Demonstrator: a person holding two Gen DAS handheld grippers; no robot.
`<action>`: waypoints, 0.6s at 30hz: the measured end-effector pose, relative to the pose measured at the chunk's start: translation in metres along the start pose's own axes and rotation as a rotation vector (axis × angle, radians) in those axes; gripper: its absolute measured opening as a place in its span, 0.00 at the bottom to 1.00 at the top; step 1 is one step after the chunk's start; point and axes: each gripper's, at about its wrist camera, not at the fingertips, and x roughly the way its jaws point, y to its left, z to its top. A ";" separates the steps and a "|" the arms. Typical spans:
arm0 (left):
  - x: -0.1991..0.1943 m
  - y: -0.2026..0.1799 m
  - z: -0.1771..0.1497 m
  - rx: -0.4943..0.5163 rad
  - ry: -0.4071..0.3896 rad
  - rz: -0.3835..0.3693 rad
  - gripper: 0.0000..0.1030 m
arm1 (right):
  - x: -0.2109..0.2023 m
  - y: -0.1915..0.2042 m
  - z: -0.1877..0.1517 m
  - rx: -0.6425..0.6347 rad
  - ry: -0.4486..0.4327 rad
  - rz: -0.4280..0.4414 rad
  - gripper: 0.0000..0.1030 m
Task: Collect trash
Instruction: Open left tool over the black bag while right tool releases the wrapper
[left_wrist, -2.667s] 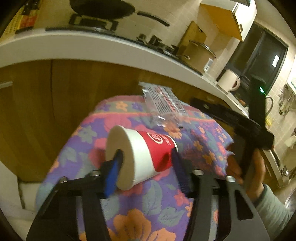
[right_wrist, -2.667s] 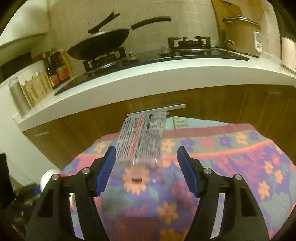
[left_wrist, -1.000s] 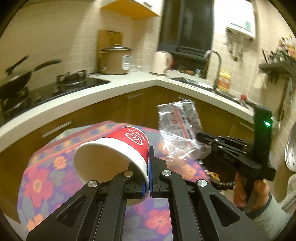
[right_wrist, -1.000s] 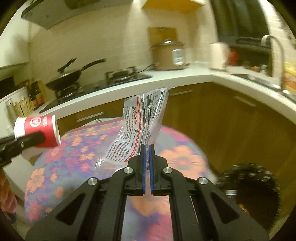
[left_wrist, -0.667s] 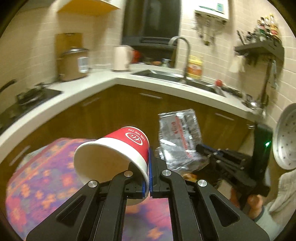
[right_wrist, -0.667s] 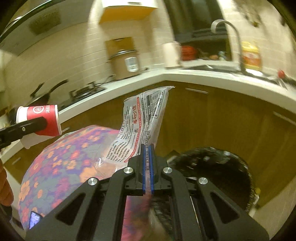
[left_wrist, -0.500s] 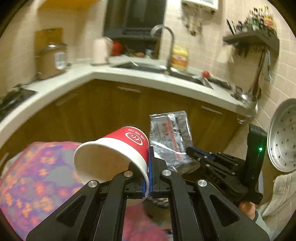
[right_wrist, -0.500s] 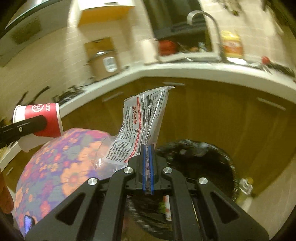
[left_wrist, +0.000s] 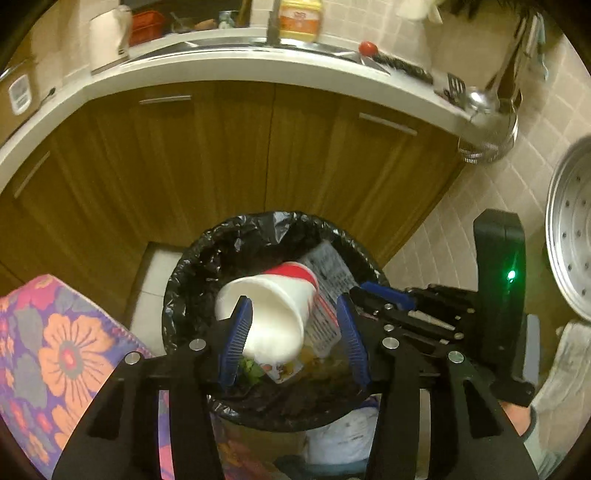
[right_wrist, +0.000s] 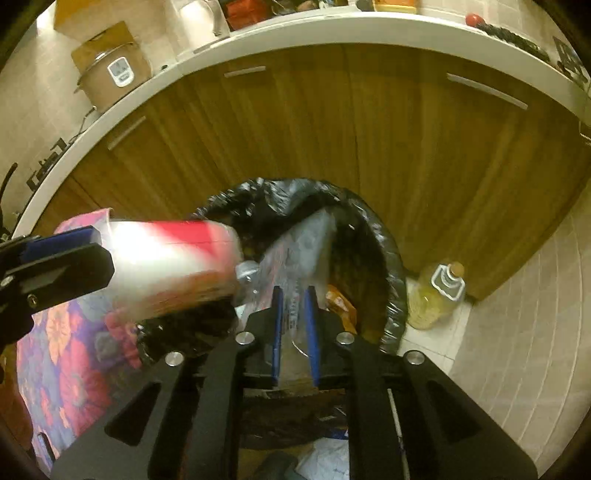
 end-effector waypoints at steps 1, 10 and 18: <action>0.000 0.001 0.000 0.003 0.005 -0.001 0.45 | 0.000 -0.004 -0.002 0.012 0.006 0.004 0.11; -0.021 0.011 -0.007 -0.015 -0.017 0.012 0.45 | -0.020 -0.006 -0.006 0.045 -0.036 0.016 0.12; -0.095 0.038 -0.044 -0.124 -0.188 0.096 0.55 | -0.065 0.048 -0.016 -0.059 -0.150 0.044 0.37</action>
